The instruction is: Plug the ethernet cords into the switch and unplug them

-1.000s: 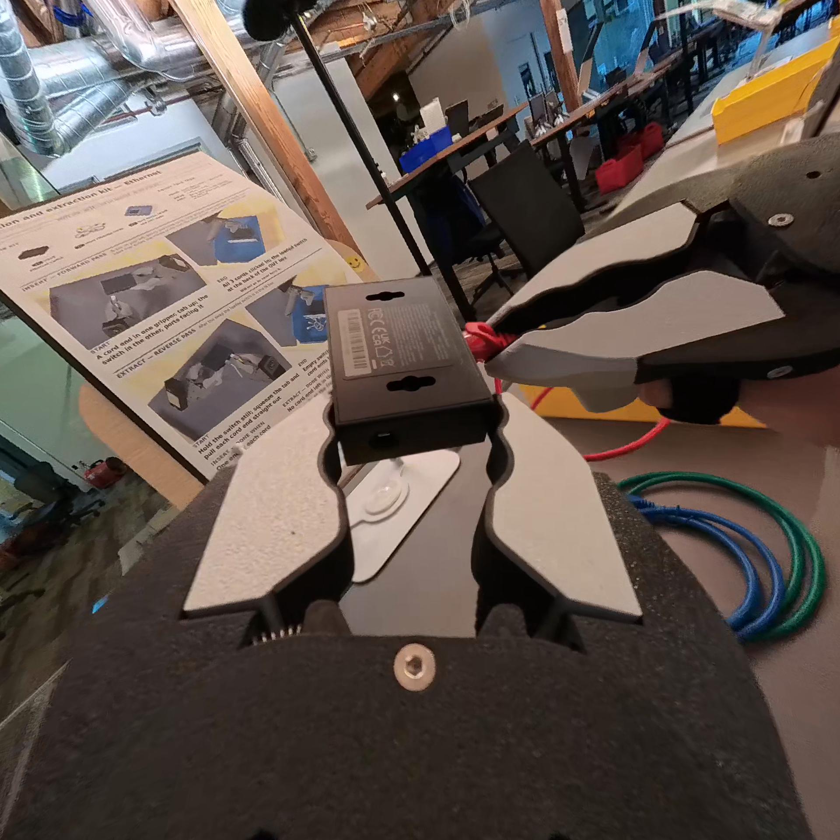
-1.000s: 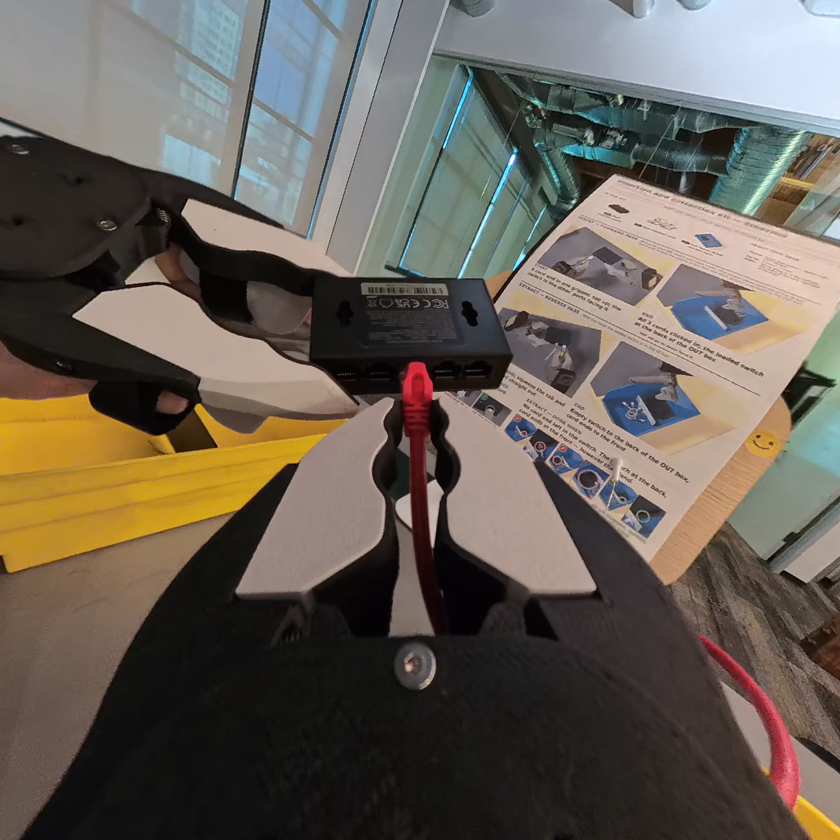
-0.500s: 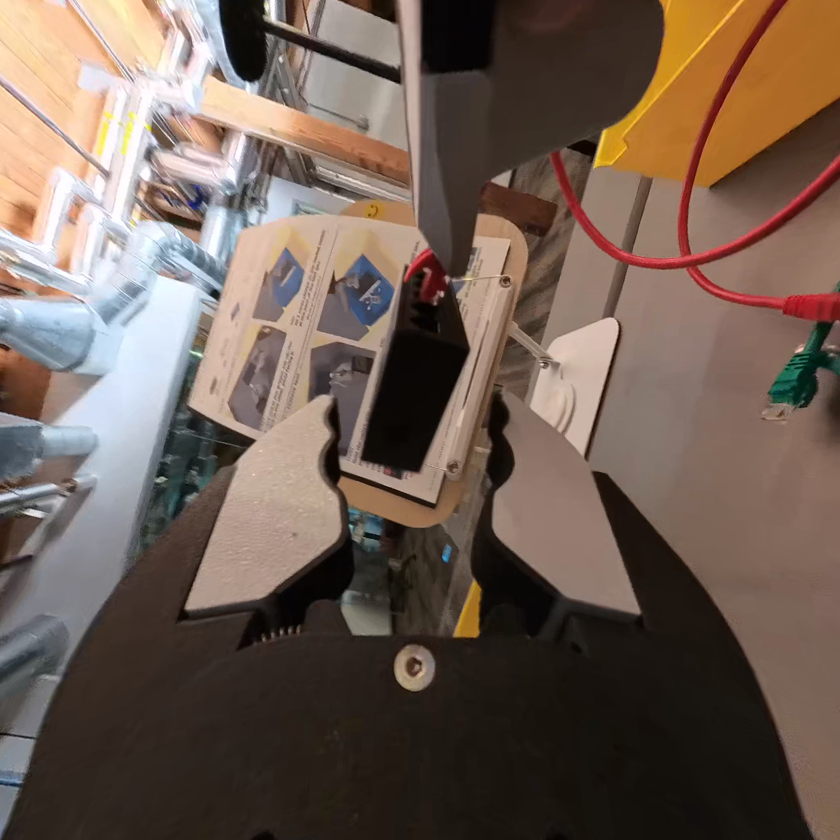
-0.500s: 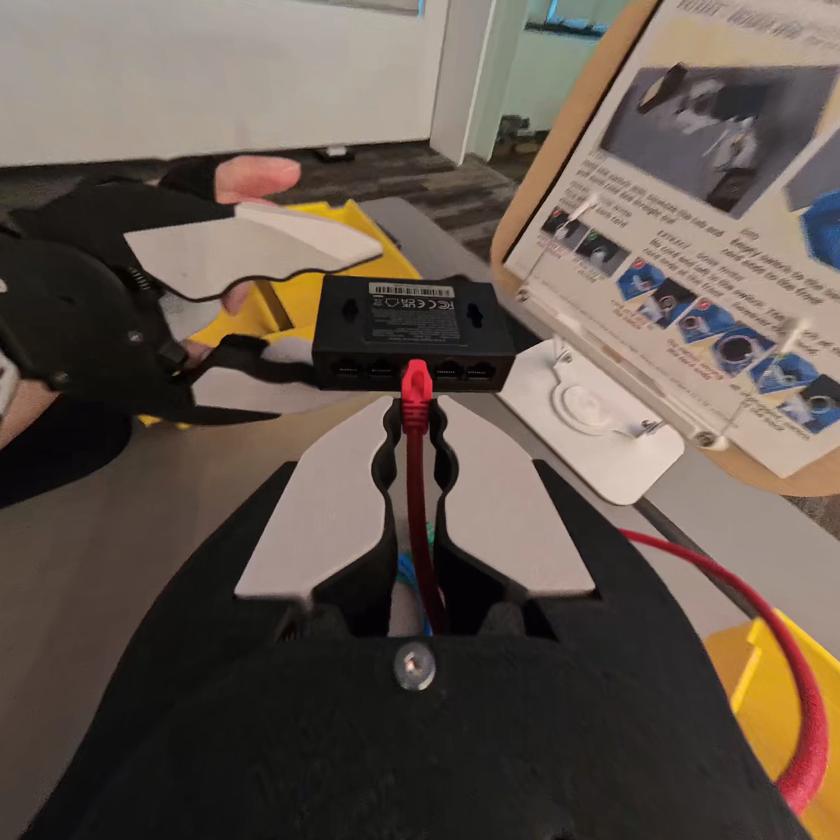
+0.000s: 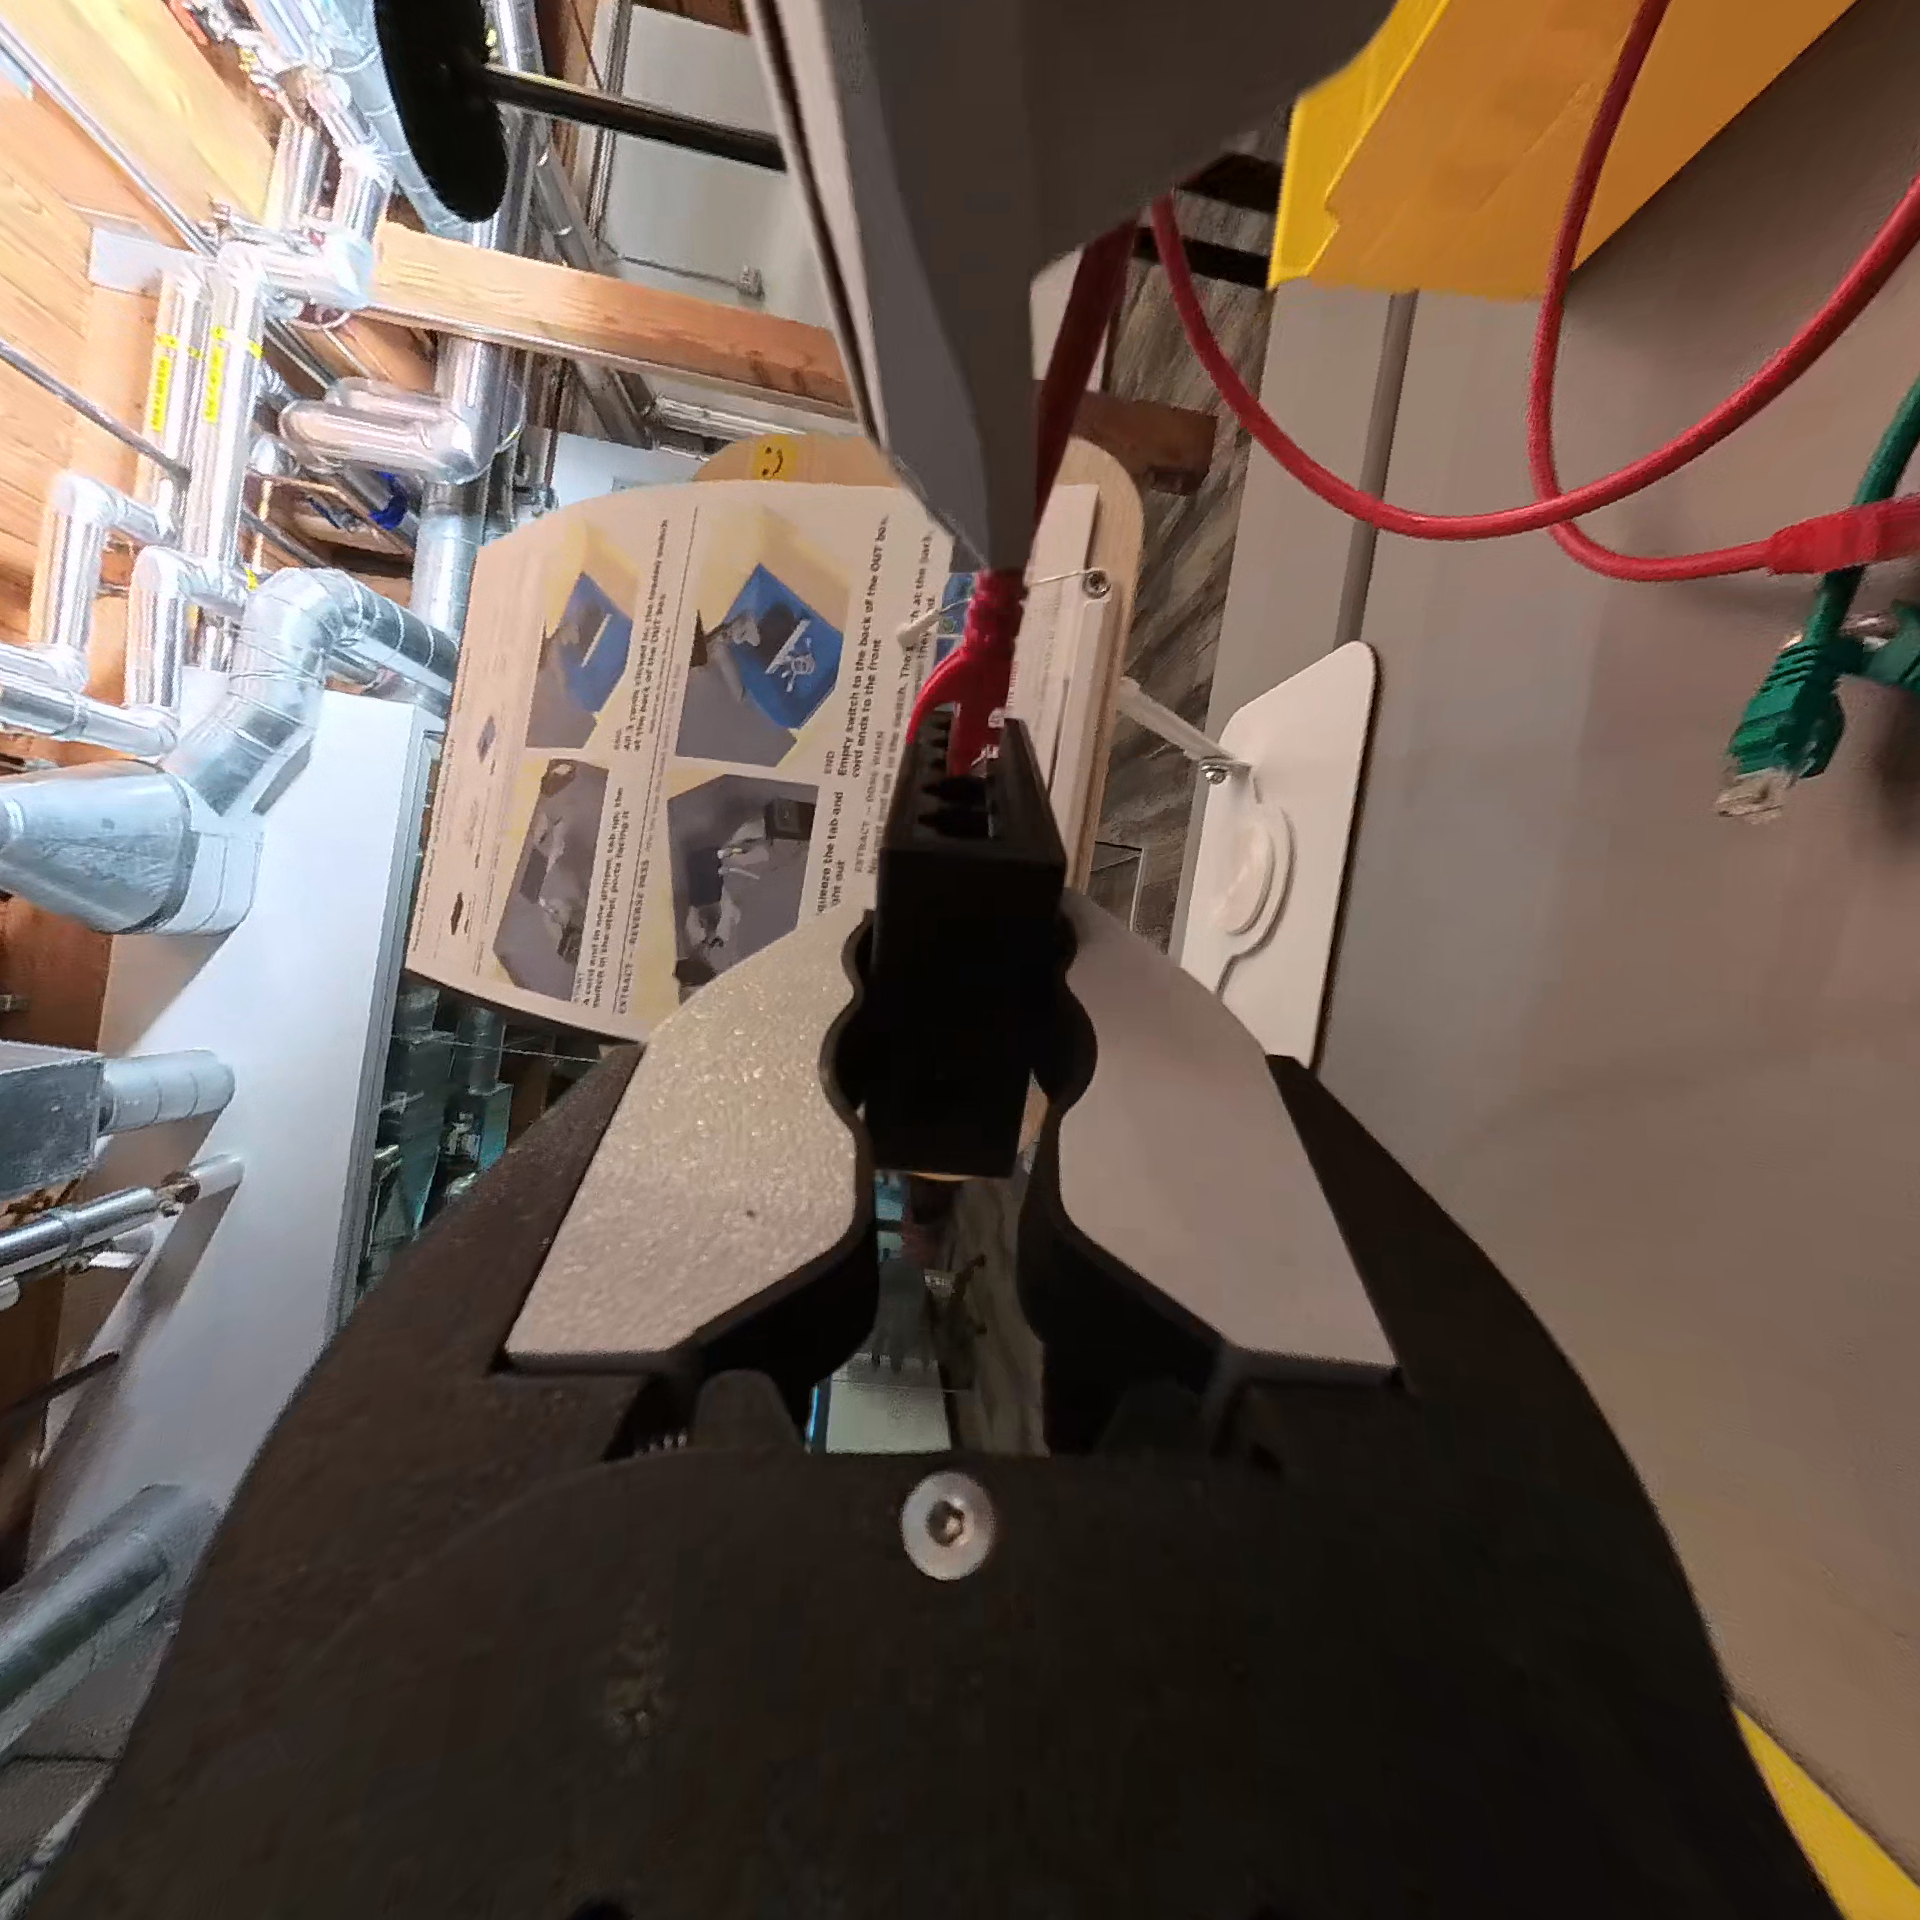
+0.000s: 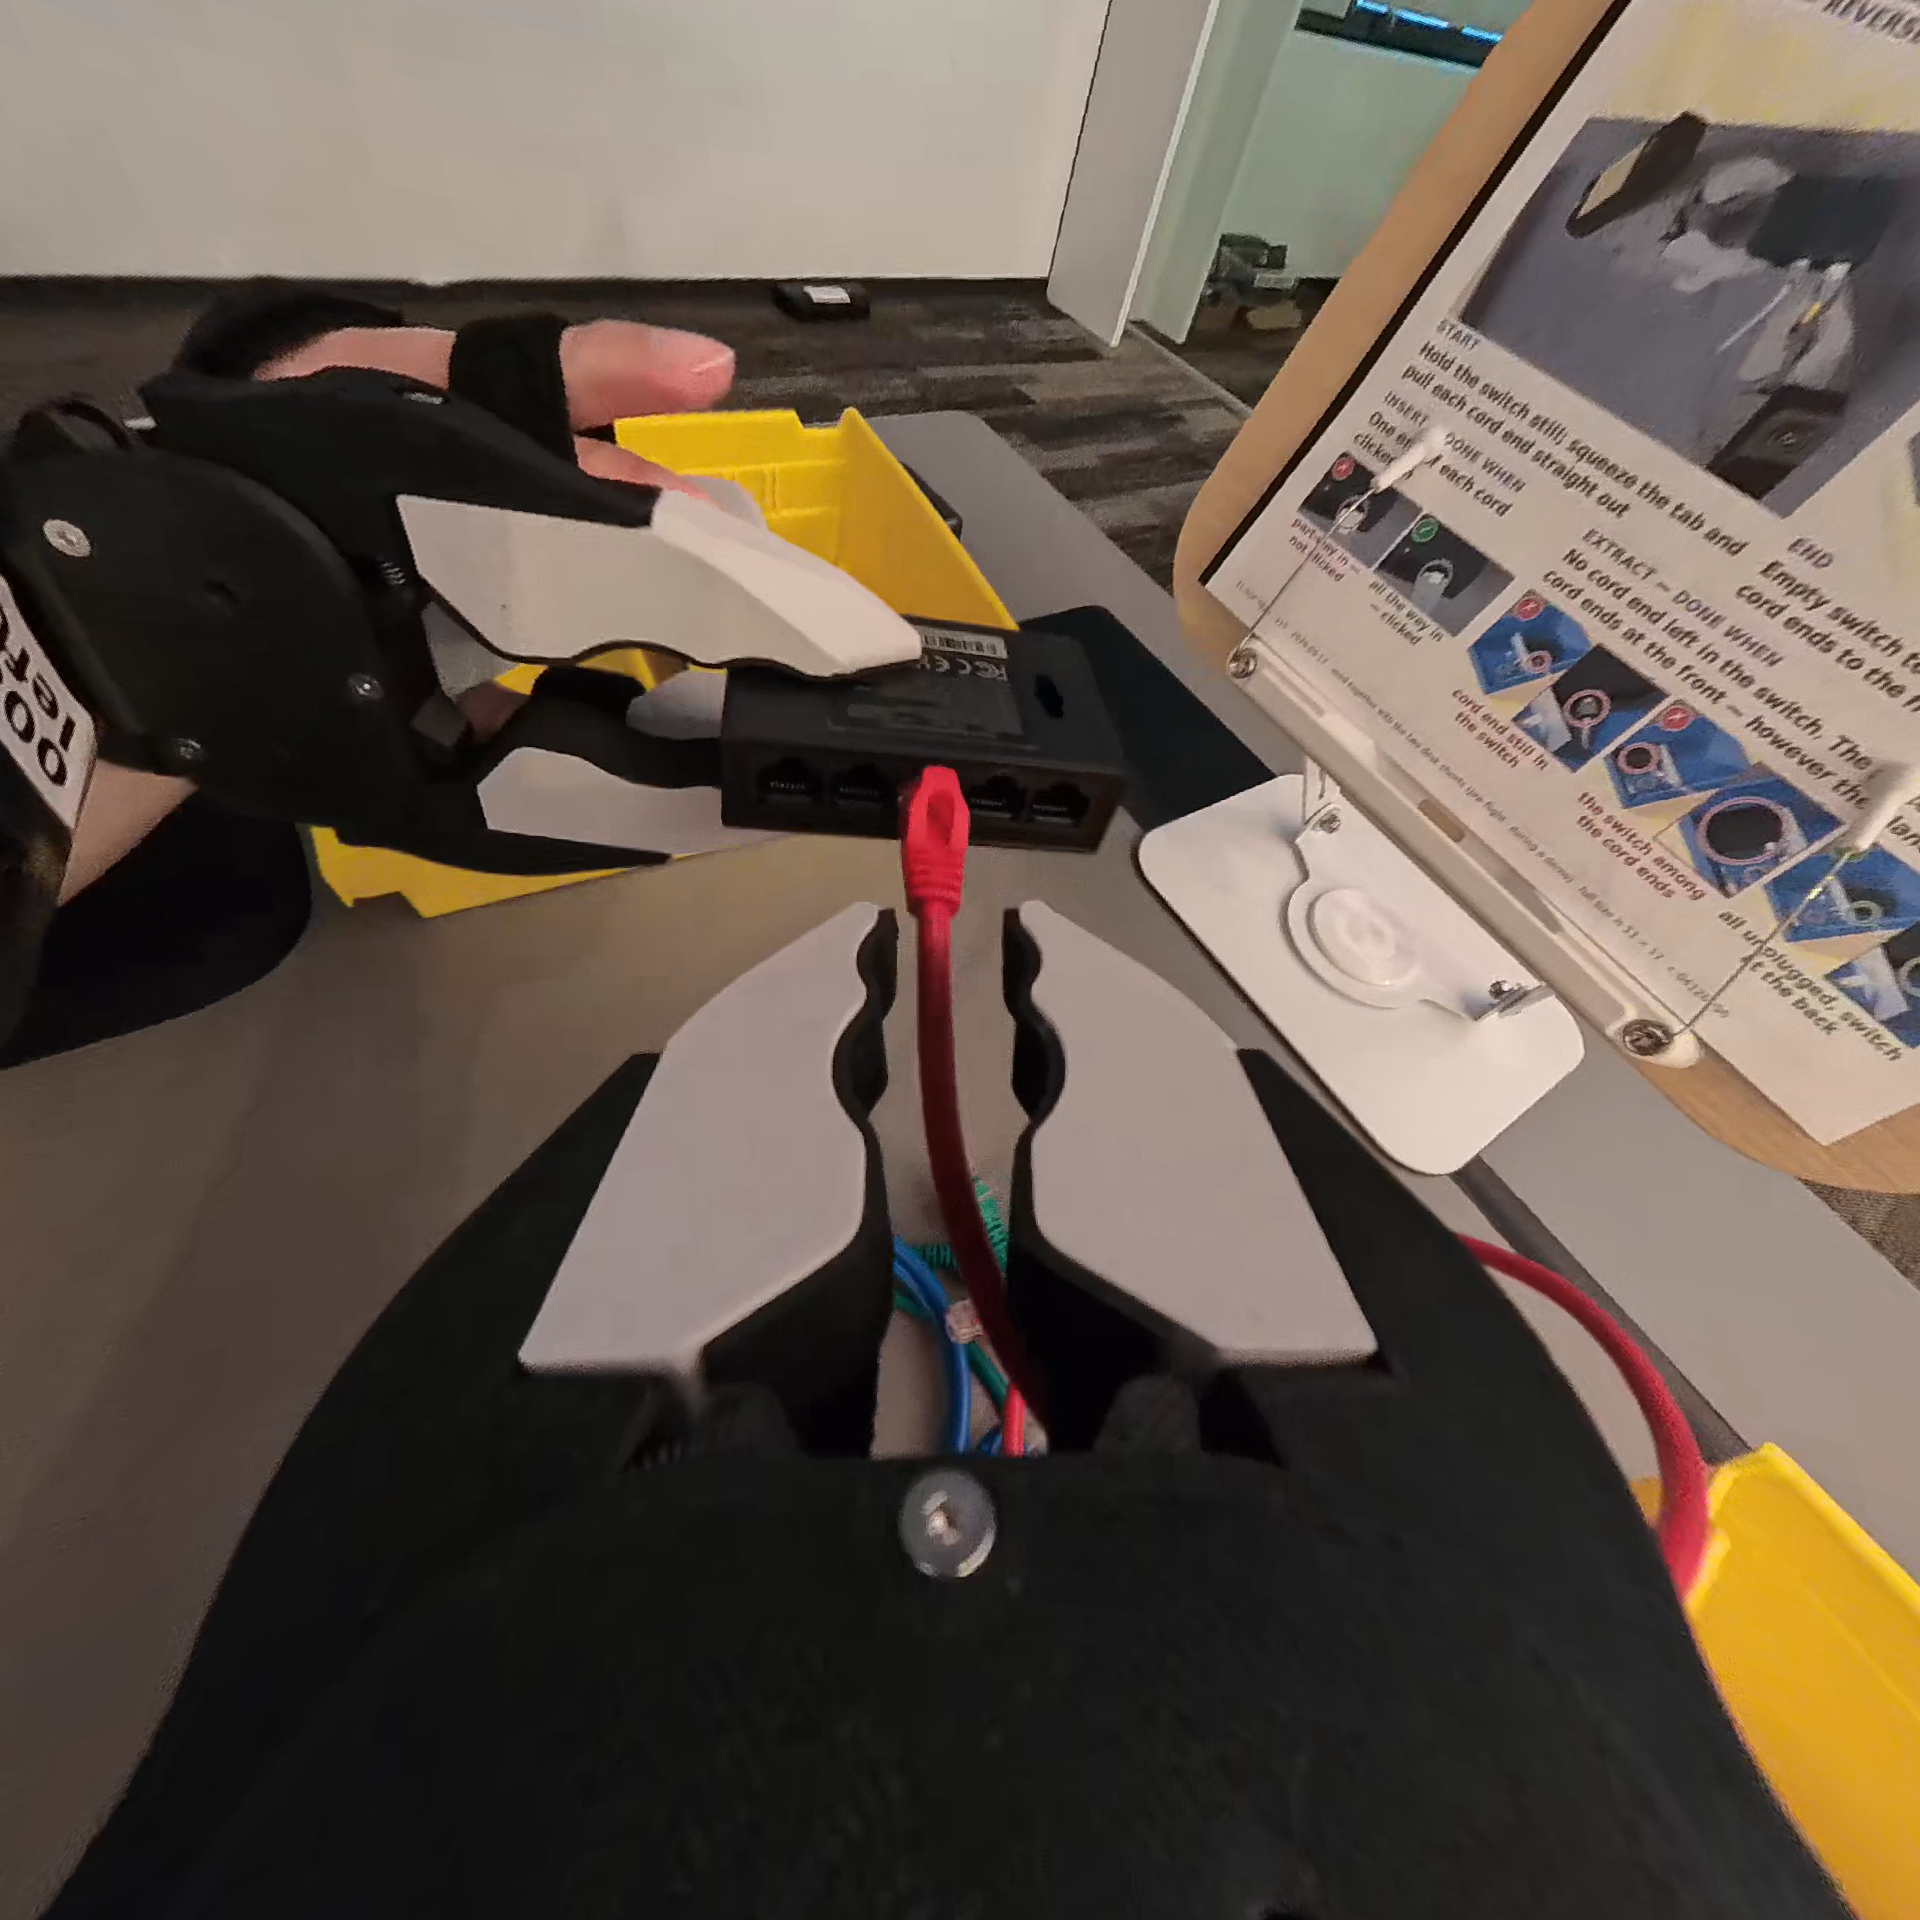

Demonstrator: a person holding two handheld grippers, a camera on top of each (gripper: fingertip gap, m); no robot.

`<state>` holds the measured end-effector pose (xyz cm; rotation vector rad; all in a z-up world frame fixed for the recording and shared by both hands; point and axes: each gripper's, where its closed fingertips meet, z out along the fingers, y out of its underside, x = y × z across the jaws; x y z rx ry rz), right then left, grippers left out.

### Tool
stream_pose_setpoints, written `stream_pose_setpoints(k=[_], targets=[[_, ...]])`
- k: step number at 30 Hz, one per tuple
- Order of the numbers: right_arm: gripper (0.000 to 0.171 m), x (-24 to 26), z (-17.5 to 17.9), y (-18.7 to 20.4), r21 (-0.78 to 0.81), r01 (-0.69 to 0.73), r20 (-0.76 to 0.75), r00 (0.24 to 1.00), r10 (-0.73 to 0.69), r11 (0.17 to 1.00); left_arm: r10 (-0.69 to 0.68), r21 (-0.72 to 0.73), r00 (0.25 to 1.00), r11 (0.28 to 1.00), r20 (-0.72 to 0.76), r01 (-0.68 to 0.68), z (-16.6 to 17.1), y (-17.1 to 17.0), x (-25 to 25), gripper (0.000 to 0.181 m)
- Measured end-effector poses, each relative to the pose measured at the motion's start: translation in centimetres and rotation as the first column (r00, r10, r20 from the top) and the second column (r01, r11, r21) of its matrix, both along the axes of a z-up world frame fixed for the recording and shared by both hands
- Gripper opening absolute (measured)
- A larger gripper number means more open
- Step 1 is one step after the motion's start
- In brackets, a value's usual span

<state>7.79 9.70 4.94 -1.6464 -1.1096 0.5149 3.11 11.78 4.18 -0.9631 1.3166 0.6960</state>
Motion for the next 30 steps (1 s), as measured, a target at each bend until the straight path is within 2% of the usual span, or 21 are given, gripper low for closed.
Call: stream_pose_setpoints(k=[4,8,14,21,24,26,28,30], targets=[[0.022,0.1,1.2,-0.3,0.043,-0.019,-0.045,0.999,0.021,0.999,0.019,0.012,1.0,1.0,0.007,-0.02,0.6,0.2,-0.8,0.027],[0.023,0.4,3.3,-1.1,0.156,-0.016,-0.083,0.996,0.03,0.988,0.034,0.015,0.999,0.999,0.02,-0.034,1.0,0.3,-1.4,0.027],[0.022,1.0,7.9,-4.6,0.291,-0.031,-0.181,0.98,0.087,0.956,0.053,0.02,0.998,0.998,0.041,-0.054,1.8,0.4,-2.4,0.027],[0.022,2.3,9.4,-7.4,0.339,-0.009,-0.136,0.989,0.059,0.941,0.045,0.026,0.997,0.999,0.062,-0.047,2.4,0.2,-2.7,0.027],[0.022,2.6,8.5,-8.0,0.297,0.003,-0.133,0.99,0.039,0.955,0.053,0.032,0.996,0.998,0.071,-0.056,2.7,0.3,-3.2,0.027],[0.021,2.5,6.6,-7.9,0.244,0.03,-0.139,0.99,0.005,0.969,0.066,0.028,0.994,0.997,0.083,-0.069,3.0,0.4,-3.9,0.027],[0.019,2.1,2.7,-7.7,0.163,0.045,-0.135,0.991,-0.023,0.986,0.077,0.032,0.992,0.996,0.1,-0.081,3.5,0.5,-4.6,0.027],[0.018,1.8,-2.9,-7.0,0.054,0.076,-0.076,0.995,-0.072,0.996,0.082,0.036,0.99,0.996,0.116,-0.087,4.0,0.5,-5.0,0.027]])
